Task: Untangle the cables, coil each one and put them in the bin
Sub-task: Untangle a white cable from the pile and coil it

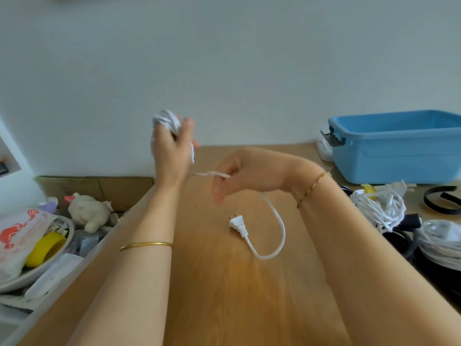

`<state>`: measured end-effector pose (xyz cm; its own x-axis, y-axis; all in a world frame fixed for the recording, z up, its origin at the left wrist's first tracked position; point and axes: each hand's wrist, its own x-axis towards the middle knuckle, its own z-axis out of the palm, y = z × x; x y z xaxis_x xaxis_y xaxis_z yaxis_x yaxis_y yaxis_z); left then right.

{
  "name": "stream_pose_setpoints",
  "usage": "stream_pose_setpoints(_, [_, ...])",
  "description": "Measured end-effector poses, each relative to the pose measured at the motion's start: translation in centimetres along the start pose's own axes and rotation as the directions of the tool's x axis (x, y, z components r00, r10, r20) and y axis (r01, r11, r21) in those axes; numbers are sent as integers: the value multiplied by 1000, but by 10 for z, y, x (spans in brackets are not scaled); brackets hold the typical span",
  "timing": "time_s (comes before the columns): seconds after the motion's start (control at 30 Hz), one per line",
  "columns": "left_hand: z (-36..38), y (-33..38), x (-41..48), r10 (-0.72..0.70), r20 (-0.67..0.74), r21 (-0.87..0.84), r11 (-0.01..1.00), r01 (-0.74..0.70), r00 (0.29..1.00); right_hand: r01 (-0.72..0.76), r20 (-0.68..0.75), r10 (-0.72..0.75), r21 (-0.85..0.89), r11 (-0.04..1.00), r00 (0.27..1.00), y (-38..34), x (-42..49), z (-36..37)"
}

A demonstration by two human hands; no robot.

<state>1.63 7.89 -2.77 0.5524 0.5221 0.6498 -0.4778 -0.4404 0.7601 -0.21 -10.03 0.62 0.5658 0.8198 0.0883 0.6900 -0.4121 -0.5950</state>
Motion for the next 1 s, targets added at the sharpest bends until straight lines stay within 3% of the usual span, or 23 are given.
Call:
stream_pose_setpoints(0.07, [2,-5,-5,-7,205,203,979,-36,979,88,-207,-67,95,992,976,2,-2,-12])
stream_pose_setpoints(0.17, [6,2,-17,-177,452,264,963,58,874,105,-434,-21,169,980,901,12,-6,-23])
stream_pose_setpoints(0.23, [7,11,-22,-261,552,258,957,135,792,96,-500,57,275,957,864,18,-3,-20])
stream_pose_setpoints(0.33, [6,23,-21,-350,727,159,923,351,591,99,-575,151,381,919,804,24,3,-18])
stream_pose_setpoints(0.43, [6,29,-23,-309,840,80,883,462,446,120,-604,184,428,896,776,25,6,-15])
stream_pose_setpoints(0.6, [6,33,-20,-232,895,-54,792,608,382,104,-589,218,464,880,778,35,4,-12])
stream_pose_setpoints(0.77, [1,29,-14,-132,927,-198,620,759,350,107,-428,219,617,780,877,43,5,-2])
stream_pose_setpoints(0.9, [1,18,-9,3,961,-248,441,863,275,114,-383,205,663,740,901,46,8,7])
stream_pose_setpoints(1.0, [4,13,-8,74,964,-265,248,932,254,129,-413,200,643,755,888,48,11,8])
